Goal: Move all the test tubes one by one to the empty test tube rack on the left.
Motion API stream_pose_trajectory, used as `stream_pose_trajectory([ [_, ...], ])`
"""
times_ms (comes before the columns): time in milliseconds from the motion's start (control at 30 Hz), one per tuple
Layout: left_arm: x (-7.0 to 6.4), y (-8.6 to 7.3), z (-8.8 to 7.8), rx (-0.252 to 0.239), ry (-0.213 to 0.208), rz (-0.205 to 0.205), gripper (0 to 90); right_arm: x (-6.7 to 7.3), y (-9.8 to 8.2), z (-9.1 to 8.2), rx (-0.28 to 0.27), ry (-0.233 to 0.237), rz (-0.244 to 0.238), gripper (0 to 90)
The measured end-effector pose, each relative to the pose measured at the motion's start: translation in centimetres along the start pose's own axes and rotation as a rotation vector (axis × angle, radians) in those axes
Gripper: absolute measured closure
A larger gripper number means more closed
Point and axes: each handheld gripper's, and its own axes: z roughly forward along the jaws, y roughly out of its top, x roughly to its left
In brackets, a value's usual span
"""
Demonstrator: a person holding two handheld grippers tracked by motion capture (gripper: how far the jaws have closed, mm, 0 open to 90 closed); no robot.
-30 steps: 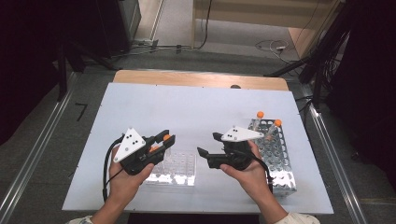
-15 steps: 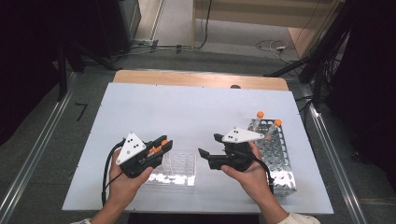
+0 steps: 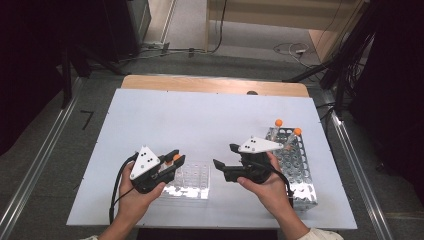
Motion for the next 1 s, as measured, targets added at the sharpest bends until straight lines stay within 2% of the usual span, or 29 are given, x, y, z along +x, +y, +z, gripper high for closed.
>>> stream_pose_trajectory([
  [100,-0.1,0.0,0.0,0.001,-0.012,-0.005,64.5,0.0,0.0,0.0,0.000,-0.001,0.001,25.4],
  [267,-0.2,0.4,-0.1,-0.010,-0.044,-0.021,50.5,0.0,0.0,-0.1,-0.001,-0.003,0.004,25.5],
  [400,-0.4,0.7,-0.3,-0.029,-0.047,-0.054,39.2,-0.2,-0.1,-0.2,-0.005,-0.010,0.005,25.5],
  [467,-0.5,1.0,-0.4,-0.038,-0.043,-0.054,35.6,-0.4,-0.1,-0.2,-0.007,-0.018,0.012,25.5],
  [667,-0.7,1.9,-0.1,-0.045,-0.054,-0.072,29.2,-1.2,-0.3,-1.0,-0.022,-0.051,0.027,25.5],
  [867,-0.5,2.1,0.5,-0.057,-0.033,-0.100,25.6,-2.7,-0.6,-2.3,-0.048,-0.096,0.050,25.5],
  [1000,-0.5,2.1,0.8,-0.036,-0.033,-0.101,24.5,-3.8,-0.9,-3.3,-0.056,-0.130,0.075,25.5],
])
